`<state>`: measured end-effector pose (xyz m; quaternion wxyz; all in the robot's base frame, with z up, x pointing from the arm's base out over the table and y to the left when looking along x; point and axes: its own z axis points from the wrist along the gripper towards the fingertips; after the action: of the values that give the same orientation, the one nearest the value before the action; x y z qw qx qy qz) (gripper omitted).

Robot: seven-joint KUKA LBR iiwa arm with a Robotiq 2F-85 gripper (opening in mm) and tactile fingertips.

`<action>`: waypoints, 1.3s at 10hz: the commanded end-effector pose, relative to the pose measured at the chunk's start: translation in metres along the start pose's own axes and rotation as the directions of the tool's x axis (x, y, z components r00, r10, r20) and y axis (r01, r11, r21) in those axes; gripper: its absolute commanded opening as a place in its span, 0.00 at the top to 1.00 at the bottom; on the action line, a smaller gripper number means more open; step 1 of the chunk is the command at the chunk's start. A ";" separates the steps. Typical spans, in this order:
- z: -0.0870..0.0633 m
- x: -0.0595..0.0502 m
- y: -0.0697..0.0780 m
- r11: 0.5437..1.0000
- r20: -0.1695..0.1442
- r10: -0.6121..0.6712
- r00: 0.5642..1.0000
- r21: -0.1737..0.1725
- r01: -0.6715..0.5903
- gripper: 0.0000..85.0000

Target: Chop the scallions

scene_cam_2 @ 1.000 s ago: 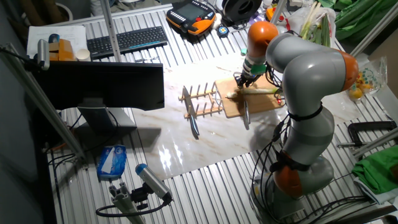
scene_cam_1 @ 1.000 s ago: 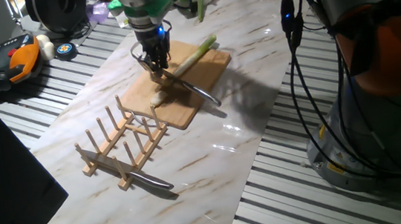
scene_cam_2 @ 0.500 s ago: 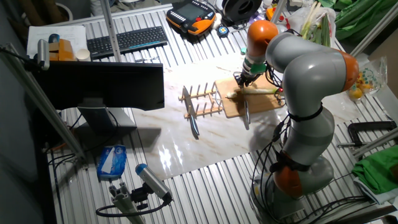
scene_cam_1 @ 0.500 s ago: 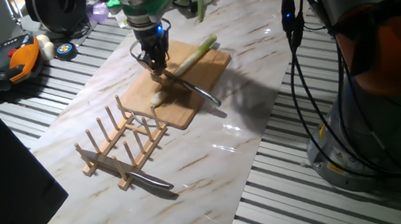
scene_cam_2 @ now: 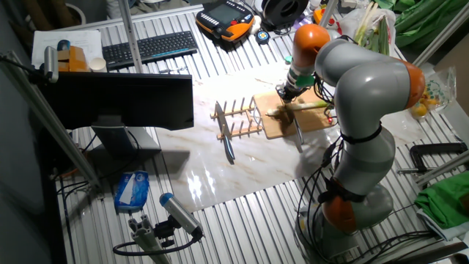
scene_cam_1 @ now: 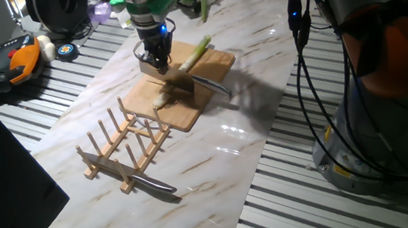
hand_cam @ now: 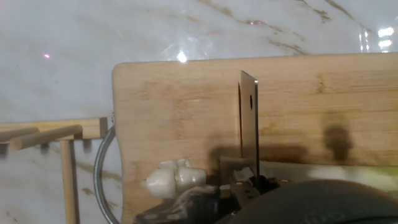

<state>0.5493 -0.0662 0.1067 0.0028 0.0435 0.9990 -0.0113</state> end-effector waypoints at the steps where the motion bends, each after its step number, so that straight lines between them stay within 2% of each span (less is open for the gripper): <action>1: -0.001 0.000 0.000 1.000 -0.006 -0.003 1.000 0.001 0.003 0.99; 5: -0.003 -0.001 -0.003 1.000 -0.066 -0.023 0.998 -0.002 0.023 0.99; 7: -0.007 0.000 -0.005 1.000 -0.071 -0.025 0.997 -0.009 0.025 0.99; 9: -0.017 -0.002 -0.007 0.999 -0.071 -0.028 0.997 -0.021 0.026 0.99; 11: -0.024 -0.002 -0.015 0.999 -0.068 -0.029 0.997 -0.016 0.028 0.99; 13: -0.026 -0.004 -0.020 1.000 -0.061 -0.028 0.998 -0.005 0.028 0.99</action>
<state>0.5518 -0.0864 0.1327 -0.0276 0.0298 0.9991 -0.0073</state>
